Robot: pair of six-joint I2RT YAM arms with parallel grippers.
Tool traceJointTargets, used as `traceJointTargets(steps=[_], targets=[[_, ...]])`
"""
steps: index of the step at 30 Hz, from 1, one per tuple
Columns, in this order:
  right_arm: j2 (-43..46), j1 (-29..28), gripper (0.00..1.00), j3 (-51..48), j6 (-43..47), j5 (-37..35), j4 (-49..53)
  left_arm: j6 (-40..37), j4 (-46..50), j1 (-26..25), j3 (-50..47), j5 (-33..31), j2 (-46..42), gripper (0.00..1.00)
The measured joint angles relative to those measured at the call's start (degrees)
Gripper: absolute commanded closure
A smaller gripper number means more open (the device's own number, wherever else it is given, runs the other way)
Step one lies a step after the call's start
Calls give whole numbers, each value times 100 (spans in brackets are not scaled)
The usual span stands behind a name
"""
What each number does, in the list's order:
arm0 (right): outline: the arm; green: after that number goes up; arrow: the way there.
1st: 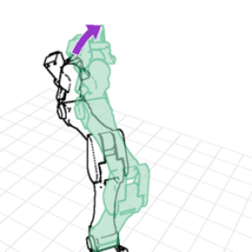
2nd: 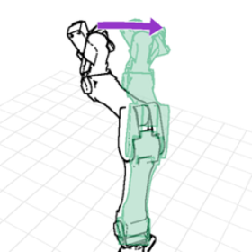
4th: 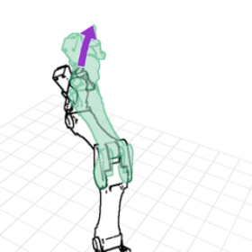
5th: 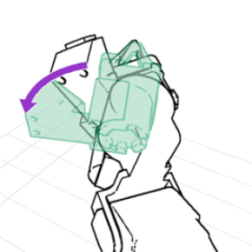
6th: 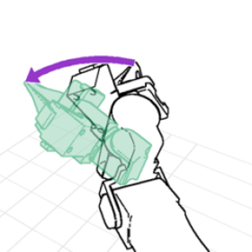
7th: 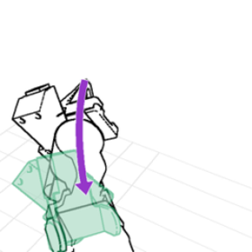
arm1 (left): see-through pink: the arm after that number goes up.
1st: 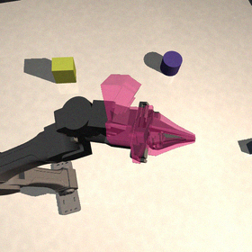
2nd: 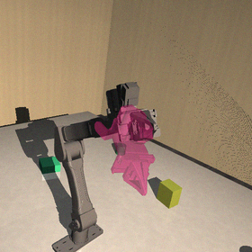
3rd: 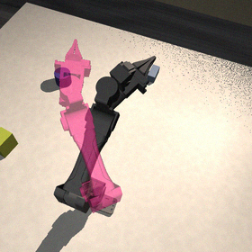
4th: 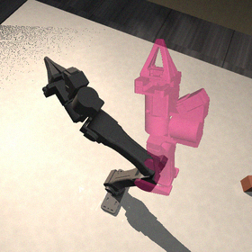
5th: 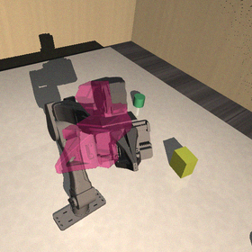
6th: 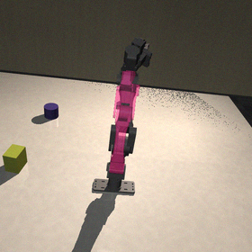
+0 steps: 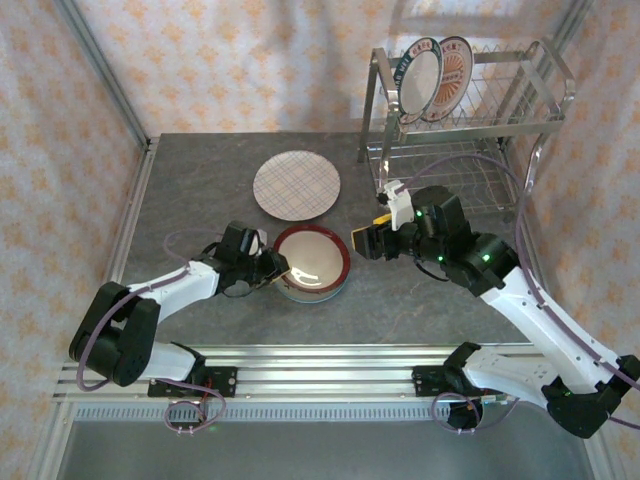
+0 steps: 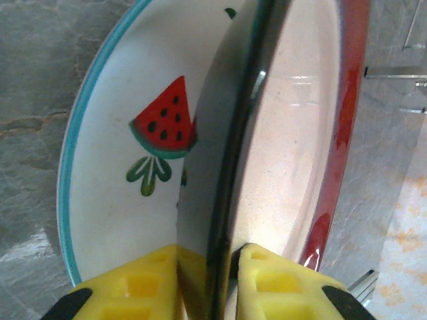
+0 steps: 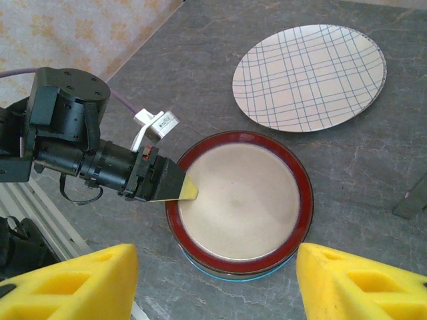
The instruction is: Unload the plates from the dish rack
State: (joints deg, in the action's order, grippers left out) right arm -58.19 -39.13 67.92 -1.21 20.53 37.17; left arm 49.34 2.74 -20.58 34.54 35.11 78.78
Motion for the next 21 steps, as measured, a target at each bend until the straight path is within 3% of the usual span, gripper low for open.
traceJointTargets(steps=[12,21], targets=[[-66,-9,35,87,0,-328,-9,-448,835,0,345,-120,201,74],[-160,-9,34,326,-2,-623,-17,-748,1410,0,667,-269,509,64]])
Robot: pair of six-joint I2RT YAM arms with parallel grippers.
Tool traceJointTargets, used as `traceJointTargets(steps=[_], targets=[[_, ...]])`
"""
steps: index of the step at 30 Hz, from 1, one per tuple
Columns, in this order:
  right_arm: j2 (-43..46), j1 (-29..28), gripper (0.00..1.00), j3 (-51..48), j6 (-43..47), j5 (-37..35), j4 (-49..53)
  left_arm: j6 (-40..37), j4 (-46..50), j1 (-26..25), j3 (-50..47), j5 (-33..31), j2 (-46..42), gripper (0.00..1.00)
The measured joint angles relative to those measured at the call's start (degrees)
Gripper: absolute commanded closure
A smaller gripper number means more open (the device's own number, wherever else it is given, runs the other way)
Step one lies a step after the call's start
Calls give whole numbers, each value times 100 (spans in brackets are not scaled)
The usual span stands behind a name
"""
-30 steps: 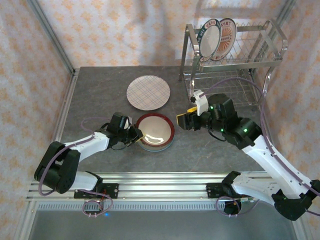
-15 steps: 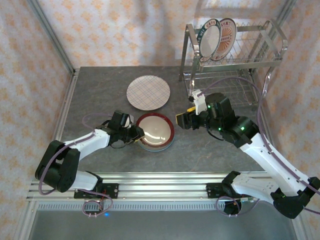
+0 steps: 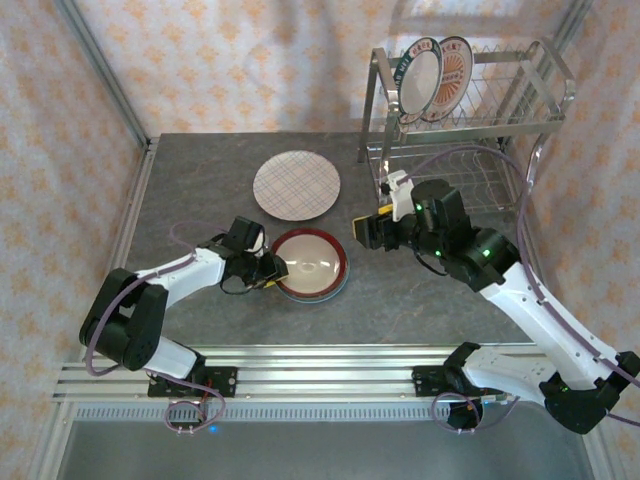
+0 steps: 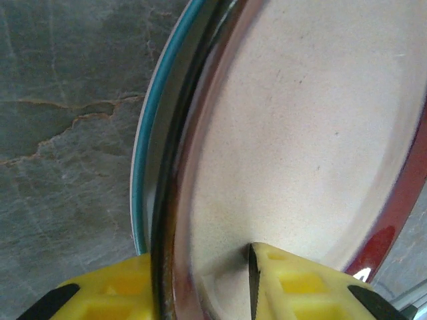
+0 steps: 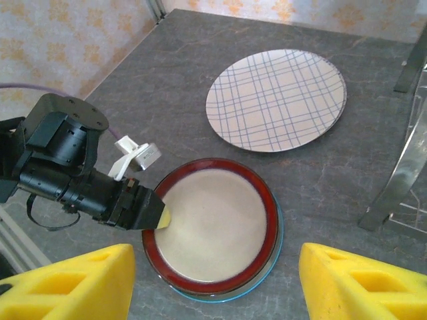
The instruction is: Unload the plates from the dish rack
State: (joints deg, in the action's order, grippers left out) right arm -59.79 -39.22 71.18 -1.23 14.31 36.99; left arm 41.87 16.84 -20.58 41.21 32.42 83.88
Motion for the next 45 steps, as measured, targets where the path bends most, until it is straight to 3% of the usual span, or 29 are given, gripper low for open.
traceJointTargets(steps=[7,15,20,25,30,36,41,45], targets=[[7,-2,34,286,9,-804,-15,-205,428,-4,304,-66,94,49],[-90,66,31,1576,400,-3060,33,-415,1115,-48,813,-367,92,38],[-721,942,31,3001,584,-3703,223,-444,1460,-70,1113,-505,55,34],[-1971,2435,28,4636,210,-3093,584,-437,1869,-81,1668,-737,-275,33],[-3600,3501,28,6373,-424,-1766,1134,-328,1766,-81,2533,-804,-876,31],[-5010,4015,33,7556,-907,-605,1554,144,251,-157,2951,-605,-1620,25],[-5362,4116,41,7624,-1139,-44,1574,514,-848,-199,3252,-564,-1812,24],[-5434,4116,52,7641,-1226,166,1574,632,-1185,-201,3512,-553,-1812,24]])
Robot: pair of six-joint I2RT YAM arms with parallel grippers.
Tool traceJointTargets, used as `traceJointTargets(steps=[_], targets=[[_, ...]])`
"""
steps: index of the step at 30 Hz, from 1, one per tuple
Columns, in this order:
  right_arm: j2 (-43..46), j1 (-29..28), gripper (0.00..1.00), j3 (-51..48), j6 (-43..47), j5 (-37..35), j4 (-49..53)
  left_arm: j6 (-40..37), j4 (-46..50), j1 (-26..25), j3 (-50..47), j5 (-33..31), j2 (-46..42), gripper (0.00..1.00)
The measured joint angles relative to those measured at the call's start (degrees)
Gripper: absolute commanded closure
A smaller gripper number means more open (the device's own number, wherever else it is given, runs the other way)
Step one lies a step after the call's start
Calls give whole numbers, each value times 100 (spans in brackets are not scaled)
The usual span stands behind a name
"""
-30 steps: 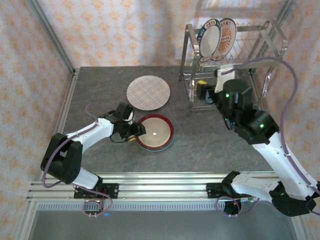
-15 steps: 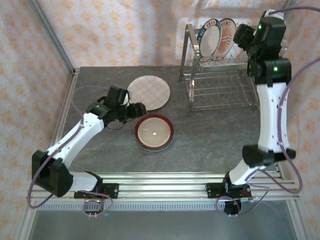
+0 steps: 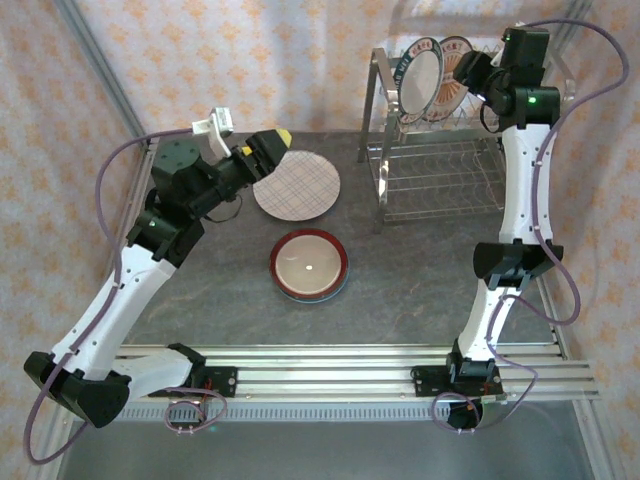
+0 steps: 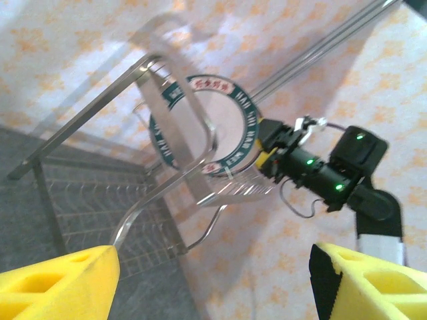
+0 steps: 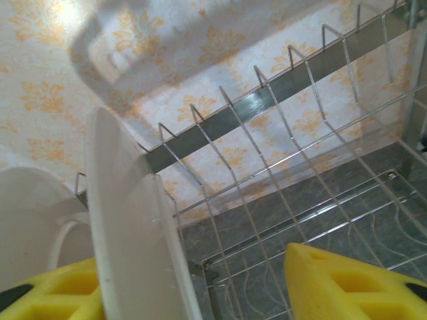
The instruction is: Unload the plates from the dish rack
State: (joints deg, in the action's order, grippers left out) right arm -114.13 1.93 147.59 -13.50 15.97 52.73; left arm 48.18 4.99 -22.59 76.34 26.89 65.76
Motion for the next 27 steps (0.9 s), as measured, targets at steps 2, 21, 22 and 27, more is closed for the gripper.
traceJointTargets(steps=[2,21,22,27], targets=[[-22,0,55,37,-9,81,-2,24,-57,0,39,7,0,24],[-90,-402,100,177,763,-732,133,63,-59,2,44,4,39,25],[-90,-463,100,210,815,-866,131,74,-59,0,44,4,39,25],[-90,-791,100,260,1084,-1576,131,133,-59,-31,44,4,39,25]])
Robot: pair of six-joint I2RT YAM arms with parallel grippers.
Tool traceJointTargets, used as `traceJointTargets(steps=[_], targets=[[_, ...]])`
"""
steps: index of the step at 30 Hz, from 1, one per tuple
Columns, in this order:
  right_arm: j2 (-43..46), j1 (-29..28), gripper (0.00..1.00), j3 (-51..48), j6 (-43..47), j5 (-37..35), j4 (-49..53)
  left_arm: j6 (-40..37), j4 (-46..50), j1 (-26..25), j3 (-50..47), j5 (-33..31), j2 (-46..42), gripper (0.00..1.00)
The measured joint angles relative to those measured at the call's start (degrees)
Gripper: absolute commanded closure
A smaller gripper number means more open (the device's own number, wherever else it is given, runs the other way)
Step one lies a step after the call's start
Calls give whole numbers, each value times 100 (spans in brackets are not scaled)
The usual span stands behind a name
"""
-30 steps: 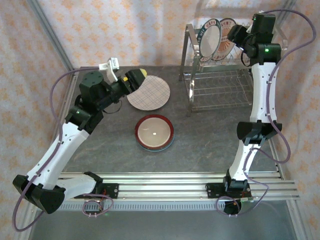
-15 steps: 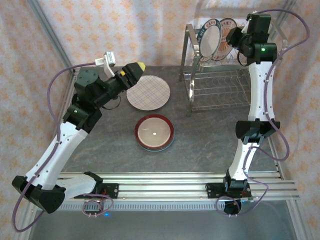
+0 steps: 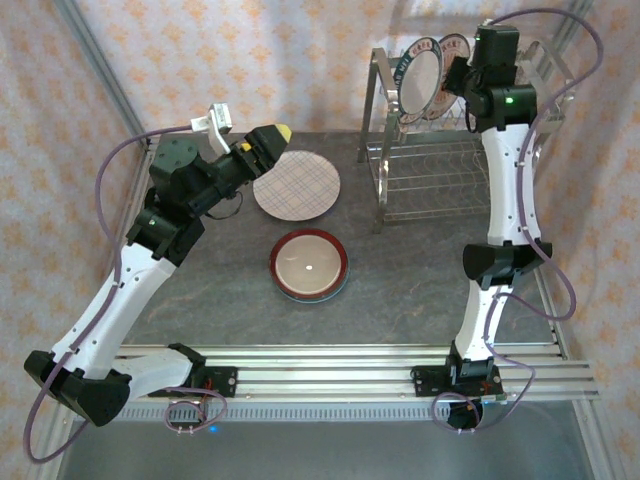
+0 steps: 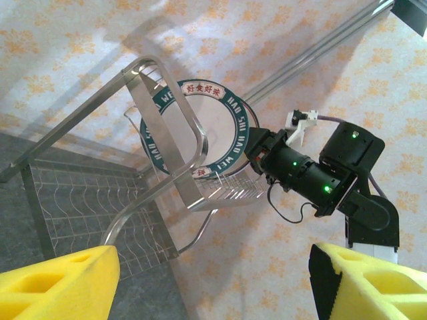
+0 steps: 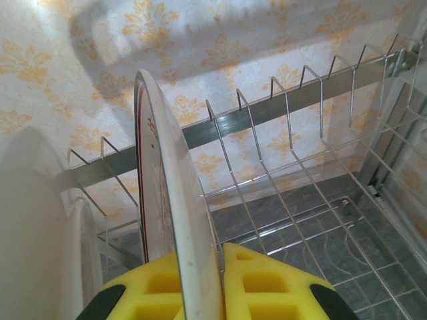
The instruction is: Unload the plates from the dish rack
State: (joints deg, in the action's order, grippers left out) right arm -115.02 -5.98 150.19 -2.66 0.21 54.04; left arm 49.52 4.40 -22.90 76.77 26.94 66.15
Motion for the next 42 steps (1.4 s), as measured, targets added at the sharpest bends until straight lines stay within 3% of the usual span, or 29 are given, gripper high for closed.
traceJointTargets(steps=[10,22,32,42], targets=[[382,-363,100,4,487,-1134,-9,234,-295,-155,2,2,181,25],[1506,-361,100,-144,393,-1703,2,903,-1078,-1021,608,138,1449,24],[2852,-361,100,-1589,-509,-1707,223,1342,-1576,-1738,1696,584,2883,24],[4190,-361,100,-3115,-1971,-1185,229,1576,-1681,-2243,2673,839,3969,24]])
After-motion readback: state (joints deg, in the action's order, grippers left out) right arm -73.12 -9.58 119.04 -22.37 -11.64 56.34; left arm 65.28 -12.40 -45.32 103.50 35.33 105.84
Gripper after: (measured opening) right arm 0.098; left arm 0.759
